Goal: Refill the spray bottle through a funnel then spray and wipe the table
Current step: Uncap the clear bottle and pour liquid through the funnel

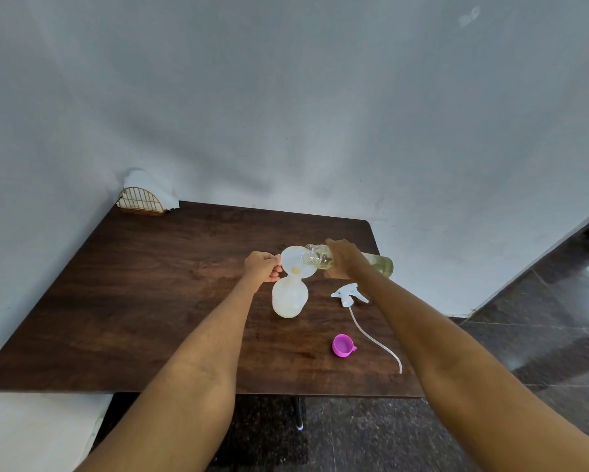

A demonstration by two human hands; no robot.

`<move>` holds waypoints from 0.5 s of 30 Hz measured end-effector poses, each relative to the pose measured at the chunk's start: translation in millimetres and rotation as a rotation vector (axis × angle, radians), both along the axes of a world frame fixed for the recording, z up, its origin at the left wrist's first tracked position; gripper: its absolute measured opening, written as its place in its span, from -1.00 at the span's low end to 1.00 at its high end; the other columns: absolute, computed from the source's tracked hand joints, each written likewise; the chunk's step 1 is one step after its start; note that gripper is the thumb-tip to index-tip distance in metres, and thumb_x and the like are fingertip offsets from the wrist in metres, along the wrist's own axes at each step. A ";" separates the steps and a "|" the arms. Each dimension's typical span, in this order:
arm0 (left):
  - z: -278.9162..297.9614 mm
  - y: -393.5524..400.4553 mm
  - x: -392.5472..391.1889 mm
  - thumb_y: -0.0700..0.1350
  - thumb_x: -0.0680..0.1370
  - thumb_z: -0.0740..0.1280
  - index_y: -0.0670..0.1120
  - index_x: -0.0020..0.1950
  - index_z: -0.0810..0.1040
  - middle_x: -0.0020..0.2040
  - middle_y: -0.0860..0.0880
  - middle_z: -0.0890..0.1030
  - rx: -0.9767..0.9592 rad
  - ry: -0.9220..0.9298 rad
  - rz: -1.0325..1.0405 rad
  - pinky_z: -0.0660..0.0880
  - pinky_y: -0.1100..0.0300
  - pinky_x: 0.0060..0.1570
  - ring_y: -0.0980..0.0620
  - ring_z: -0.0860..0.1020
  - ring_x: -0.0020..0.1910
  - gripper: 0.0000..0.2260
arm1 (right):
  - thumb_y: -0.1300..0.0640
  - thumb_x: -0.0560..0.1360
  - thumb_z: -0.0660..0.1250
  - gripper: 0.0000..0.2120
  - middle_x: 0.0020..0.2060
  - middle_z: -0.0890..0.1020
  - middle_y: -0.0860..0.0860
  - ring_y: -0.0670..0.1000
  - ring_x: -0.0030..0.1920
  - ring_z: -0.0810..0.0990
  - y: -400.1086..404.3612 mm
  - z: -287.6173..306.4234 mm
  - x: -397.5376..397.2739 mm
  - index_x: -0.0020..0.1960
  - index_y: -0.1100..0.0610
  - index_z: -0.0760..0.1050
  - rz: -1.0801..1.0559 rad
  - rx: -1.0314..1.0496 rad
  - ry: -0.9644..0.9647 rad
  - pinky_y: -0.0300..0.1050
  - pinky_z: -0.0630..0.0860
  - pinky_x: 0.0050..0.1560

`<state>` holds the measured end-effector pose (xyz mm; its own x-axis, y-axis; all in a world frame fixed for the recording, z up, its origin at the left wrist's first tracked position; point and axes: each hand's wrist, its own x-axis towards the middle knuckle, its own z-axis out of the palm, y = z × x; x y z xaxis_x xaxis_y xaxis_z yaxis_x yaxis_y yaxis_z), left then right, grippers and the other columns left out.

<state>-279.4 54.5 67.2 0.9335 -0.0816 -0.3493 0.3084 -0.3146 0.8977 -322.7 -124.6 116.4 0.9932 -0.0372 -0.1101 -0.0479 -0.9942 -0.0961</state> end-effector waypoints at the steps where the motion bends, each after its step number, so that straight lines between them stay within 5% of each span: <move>1: -0.1 0.0 0.1 -0.18 0.56 0.30 -0.29 0.05 0.59 -0.16 -0.15 0.58 0.000 0.001 0.001 0.58 0.09 0.00 0.09 0.52 -0.34 -0.81 | 0.14 0.30 0.47 -0.56 0.00 0.62 0.16 0.20 -0.02 0.60 -0.3 -0.1 0.0 0.10 0.24 0.41 -0.001 0.001 0.000 0.02 0.49 0.00; 15: 0.6 0.7 -0.5 -0.19 0.56 0.30 -0.29 0.04 0.59 -0.20 -0.14 0.57 -0.017 0.013 0.004 0.59 0.07 0.02 0.08 0.52 -0.34 -0.82 | 0.14 0.29 0.46 -0.55 0.00 0.62 0.16 0.20 -0.01 0.59 -0.9 -1.3 1.2 0.10 0.24 0.41 0.003 0.004 -0.006 0.02 0.48 0.00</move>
<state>-279.9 55.2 67.8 0.9292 -0.0842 -0.3599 0.3211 -0.2981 0.8989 -321.5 -125.5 115.1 0.9940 -0.0335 -0.1043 -0.0440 -0.9940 -0.1000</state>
